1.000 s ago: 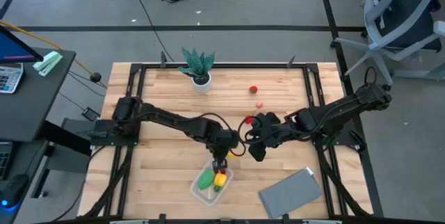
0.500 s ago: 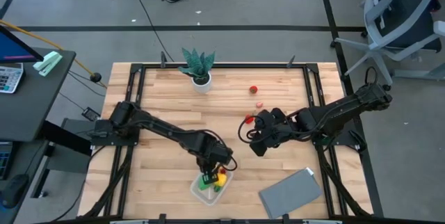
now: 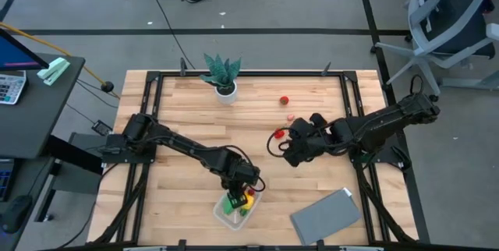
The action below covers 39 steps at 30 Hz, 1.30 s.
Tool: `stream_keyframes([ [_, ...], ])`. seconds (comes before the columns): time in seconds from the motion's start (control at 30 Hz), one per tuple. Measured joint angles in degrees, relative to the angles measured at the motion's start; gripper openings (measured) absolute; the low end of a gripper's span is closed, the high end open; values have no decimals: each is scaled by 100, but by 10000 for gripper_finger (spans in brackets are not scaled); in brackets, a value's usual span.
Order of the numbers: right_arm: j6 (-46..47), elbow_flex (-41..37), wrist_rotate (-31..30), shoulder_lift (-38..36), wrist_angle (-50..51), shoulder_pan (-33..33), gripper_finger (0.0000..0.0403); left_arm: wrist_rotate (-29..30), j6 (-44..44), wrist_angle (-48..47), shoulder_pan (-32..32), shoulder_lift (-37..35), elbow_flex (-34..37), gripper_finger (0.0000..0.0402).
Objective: Pick and placing Produce into tupperware
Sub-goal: Put the top red strawberry into the transparent bin
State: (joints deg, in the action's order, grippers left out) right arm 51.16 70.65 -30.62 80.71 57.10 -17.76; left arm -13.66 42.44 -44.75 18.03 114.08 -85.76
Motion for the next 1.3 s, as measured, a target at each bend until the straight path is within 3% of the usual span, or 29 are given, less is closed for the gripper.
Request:
stream_keyframes([
  [0.17, -62, -25, 125, -2, 202, 689, 191, -640, 384, 13, -193, -16, -2, 213],
  [0.33, -611, -268, 1014, -4, 56, 1969, 193, -1115, 453, 159, -386, -65, -10, 213],
  [0.53, -2399, -752, 1661, -2, -891, 3316, 193, -1550, 736, 155, -641, -121, -11, 195],
  [0.63, -3437, -841, 2272, 2, -1436, 3599, 193, -1942, 751, 157, -722, -283, -9, 185],
  [0.73, -4490, -850, 2462, 13, -1769, 3650, 193, -2136, 580, 157, -775, -532, -9, 177],
  [0.87, -5815, -861, 2507, 56, -1793, 3756, 193, -2153, -158, 171, -915, -805, -11, 172],
  [1.03, -6631, -861, 2963, 305, -1740, 3997, 193, -2031, -932, 181, -1129, -883, -13, 175],
  [1.3, -7398, -861, 3078, 1197, -1791, 4333, 187, -430, -903, 168, -1463, -874, -13, 170],
])
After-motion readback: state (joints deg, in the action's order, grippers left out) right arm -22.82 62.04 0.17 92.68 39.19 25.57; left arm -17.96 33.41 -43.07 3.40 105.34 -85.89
